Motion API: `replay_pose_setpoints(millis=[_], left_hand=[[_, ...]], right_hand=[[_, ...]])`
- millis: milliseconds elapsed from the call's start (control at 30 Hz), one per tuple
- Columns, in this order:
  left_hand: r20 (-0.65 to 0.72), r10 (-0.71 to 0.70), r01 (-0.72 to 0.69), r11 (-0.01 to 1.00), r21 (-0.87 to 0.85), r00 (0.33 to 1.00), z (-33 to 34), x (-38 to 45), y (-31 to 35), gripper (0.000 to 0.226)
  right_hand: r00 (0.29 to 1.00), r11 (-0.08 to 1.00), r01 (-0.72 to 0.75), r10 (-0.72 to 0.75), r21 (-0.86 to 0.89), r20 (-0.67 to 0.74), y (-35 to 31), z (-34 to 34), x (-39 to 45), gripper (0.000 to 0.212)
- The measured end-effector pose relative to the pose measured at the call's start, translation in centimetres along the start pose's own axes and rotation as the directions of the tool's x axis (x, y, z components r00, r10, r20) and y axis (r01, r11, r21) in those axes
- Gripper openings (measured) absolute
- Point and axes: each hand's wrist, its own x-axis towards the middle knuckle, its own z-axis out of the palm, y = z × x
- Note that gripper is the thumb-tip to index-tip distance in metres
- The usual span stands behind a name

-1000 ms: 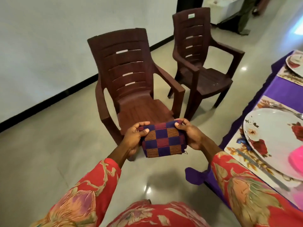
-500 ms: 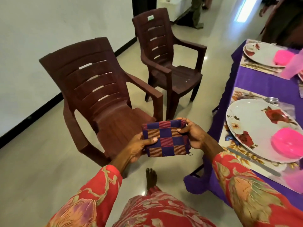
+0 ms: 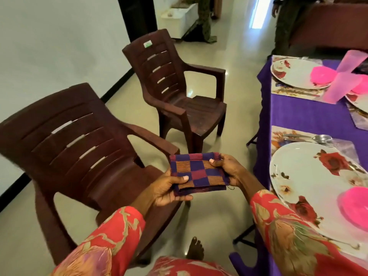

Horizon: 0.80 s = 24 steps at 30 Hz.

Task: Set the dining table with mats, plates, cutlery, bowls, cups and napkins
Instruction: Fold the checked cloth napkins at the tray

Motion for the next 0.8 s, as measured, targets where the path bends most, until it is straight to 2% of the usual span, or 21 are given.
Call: replay_pose_setpoints(millis=[67, 200, 300, 433, 567, 667, 800], left_hand=[[0.033, -0.039, 0.040, 0.999, -0.006, 0.999, 0.9, 2.1, 1.2, 0.058], [0.047, -0.085, 0.084, 0.996, 0.014, 0.995, 3.1, 5.9, 3.0, 0.047], [0.065, -0.125, 0.121, 0.991, 0.056, 0.990, 4.8, 8.6, 4.3, 0.047], [0.074, -0.140, 0.136, 0.989, 0.056, 0.987, 7.5, 11.9, 5.5, 0.047], [0.100, -0.113, 0.114, 0.993, -0.003, 0.989, 10.6, 14.3, 5.9, 0.039], [0.116, -0.110, 0.112, 0.994, -0.016, 0.987, 12.9, 15.8, 6.0, 0.037], [0.154, -0.123, 0.127, 0.992, -0.018, 0.980, 15.9, 18.8, 6.0, 0.031]], right_hand=[[0.999, 1.000, 0.017, -0.017, 0.000, -0.033, -1.4, -1.5, 0.9, 0.029], [0.995, 0.998, 0.029, -0.024, 0.062, -0.092, -3.3, -4.8, 1.9, 0.031], [0.989, 0.991, 0.062, -0.046, 0.116, -0.140, -4.4, -6.9, 1.7, 0.031], [0.970, 0.976, 0.131, -0.089, 0.173, -0.227, -5.0, -9.1, 1.0, 0.028], [0.946, 0.961, 0.170, -0.098, 0.217, -0.308, -5.1, -10.9, 0.7, 0.036], [0.903, 0.869, 0.308, -0.139, 0.387, -0.405, -5.5, -12.0, 1.1, 0.048], [0.834, 0.668, 0.486, -0.163, 0.563, -0.527, -6.7, -13.5, 1.7, 0.027]])
